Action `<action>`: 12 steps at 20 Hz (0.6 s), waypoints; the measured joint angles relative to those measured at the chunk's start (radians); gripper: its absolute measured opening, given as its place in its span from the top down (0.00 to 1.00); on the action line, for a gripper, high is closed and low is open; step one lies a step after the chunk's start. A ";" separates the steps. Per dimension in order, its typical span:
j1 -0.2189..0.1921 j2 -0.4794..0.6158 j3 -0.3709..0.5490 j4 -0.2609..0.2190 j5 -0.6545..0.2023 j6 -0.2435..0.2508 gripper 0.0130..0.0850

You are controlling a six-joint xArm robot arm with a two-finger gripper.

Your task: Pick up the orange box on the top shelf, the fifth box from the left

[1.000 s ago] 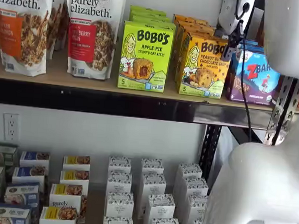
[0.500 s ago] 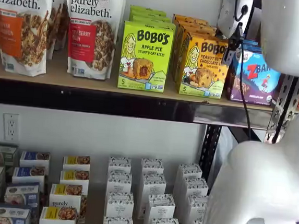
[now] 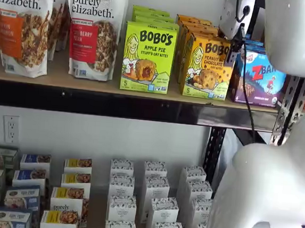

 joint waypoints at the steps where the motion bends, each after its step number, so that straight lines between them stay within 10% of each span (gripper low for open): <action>1: 0.002 0.000 0.001 -0.003 -0.001 0.001 0.00; 12: 0.013 -0.004 0.011 -0.030 0.002 0.009 0.06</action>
